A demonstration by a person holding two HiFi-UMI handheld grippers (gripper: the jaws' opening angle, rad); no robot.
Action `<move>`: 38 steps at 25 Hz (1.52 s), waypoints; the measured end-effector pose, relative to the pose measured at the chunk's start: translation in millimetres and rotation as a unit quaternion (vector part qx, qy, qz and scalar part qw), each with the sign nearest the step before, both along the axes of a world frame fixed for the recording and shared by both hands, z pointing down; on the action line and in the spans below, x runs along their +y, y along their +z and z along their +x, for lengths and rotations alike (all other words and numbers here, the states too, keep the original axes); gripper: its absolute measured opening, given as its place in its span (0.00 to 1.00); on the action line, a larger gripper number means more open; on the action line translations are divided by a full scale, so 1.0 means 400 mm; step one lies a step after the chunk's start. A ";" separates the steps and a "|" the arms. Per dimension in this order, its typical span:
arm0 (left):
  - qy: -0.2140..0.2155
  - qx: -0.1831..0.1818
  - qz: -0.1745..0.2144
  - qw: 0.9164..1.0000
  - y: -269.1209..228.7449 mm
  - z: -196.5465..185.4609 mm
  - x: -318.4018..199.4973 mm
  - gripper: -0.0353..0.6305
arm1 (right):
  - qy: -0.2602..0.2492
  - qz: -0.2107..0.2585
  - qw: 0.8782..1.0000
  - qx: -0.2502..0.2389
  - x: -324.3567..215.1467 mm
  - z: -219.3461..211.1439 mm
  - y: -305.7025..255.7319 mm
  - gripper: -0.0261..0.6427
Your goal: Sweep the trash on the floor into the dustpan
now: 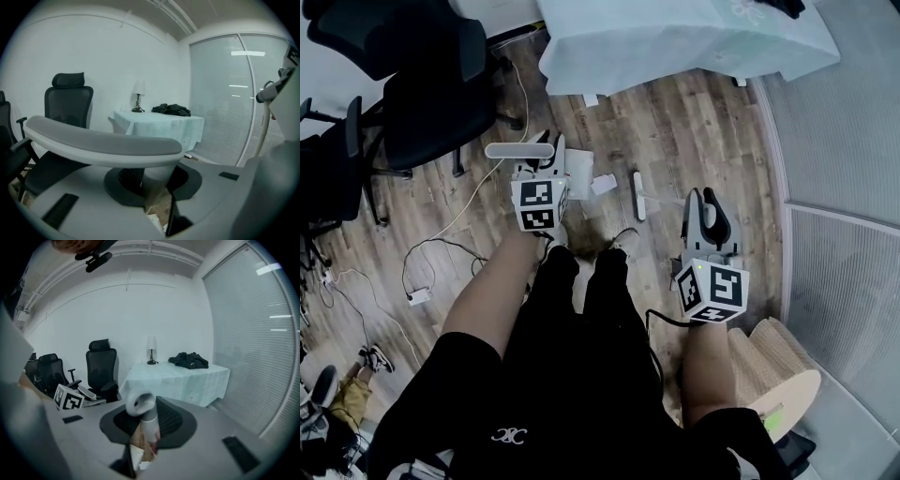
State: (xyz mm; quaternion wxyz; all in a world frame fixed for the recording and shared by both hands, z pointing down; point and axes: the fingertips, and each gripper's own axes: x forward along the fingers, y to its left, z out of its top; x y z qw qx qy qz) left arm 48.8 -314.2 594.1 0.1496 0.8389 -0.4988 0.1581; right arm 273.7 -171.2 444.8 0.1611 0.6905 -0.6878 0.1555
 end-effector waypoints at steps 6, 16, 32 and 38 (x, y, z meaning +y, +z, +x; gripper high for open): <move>0.008 0.006 0.000 1.000 0.004 -0.012 0.008 0.18 | -0.055 -0.005 0.998 -0.029 -0.067 -0.216 0.013 0.18; 0.024 0.009 0.002 1.000 0.005 -0.039 0.007 0.18 | 0.012 0.040 0.987 -0.157 -0.098 -0.201 -0.055 0.18; 0.020 0.006 -0.025 0.999 -0.065 -0.110 0.018 0.16 | 0.079 0.088 0.991 -0.056 0.057 -0.040 -0.250 0.18; 0.048 0.013 0.011 0.999 -0.237 -0.060 0.044 0.14 | 0.117 0.109 0.987 -0.037 0.117 0.045 -0.334 0.17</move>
